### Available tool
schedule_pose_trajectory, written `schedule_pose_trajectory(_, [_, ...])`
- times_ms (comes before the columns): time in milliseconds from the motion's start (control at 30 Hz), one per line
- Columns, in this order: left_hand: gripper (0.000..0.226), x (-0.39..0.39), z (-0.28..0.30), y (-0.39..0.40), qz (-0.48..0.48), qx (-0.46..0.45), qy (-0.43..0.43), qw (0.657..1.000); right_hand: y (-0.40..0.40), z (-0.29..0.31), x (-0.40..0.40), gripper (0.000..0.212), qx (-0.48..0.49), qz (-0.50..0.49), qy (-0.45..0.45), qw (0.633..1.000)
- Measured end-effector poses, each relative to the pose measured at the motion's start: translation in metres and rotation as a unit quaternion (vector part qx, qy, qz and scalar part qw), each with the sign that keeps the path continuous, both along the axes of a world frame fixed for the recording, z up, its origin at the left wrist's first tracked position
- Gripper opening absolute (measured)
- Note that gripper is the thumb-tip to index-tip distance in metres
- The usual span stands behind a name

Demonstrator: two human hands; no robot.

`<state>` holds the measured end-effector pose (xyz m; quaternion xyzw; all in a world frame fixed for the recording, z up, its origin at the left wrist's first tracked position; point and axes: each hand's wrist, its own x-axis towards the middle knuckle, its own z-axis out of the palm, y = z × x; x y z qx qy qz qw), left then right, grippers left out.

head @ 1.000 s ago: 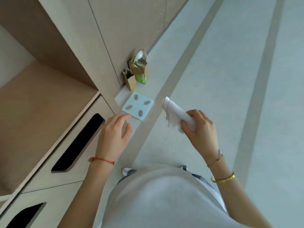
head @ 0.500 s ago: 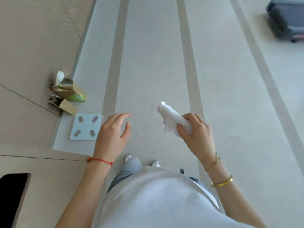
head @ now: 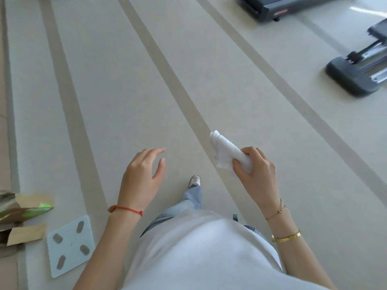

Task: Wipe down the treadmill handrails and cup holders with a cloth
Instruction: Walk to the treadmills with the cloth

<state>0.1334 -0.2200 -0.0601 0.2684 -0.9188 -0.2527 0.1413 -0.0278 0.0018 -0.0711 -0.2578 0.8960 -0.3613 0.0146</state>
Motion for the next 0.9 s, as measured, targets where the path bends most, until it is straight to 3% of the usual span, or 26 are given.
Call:
schedule_pose_trajectory(467, [0.025, -0.292, 0.009, -0.103, -0.163, 0.008, -0.013, 0.987, -0.069, 0.012, -0.219, 0.01, 0.004, -0.162, 0.024, 0.986])
schedule_pose_trajectory(900, [0.025, -0.596, 0.004, -0.099, -0.225, 0.029, -0.01, 0.974, -0.061, 0.01, -0.481, 0.011, 0.005, -0.217, 0.027, 0.976])
